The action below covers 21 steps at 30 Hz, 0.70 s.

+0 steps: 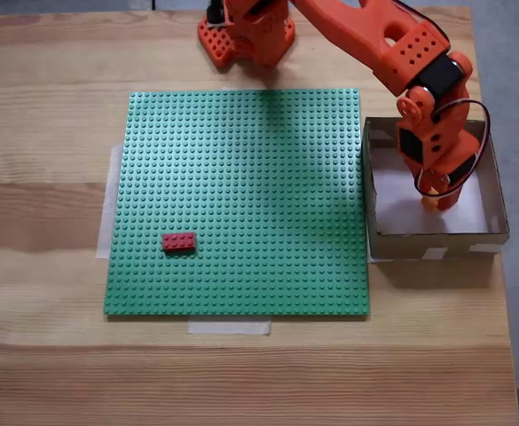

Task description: Pick the yellow lego block and put it in the box.

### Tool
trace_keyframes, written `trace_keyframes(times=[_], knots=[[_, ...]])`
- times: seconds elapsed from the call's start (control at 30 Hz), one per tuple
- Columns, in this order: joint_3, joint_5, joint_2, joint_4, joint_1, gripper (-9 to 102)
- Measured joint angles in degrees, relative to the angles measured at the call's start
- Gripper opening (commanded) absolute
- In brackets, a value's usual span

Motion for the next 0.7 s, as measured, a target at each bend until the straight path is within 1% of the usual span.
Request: trace_keyframes(times=[0.2, 0.3, 0.43, 0.57, 0.7], knots=[[-0.62, 0.35, -1.14, 0.00, 0.00, -1], [-0.70, 0.53, -1.14, 0.09, 0.18, 1], [-0.97, -0.35, -1.23, 0.44, 0.26, 6], [-1.58, -0.62, -1.23, 0.97, 0.44, 14], [-3.43, -0.62, -1.32, 2.37, 0.53, 13]])
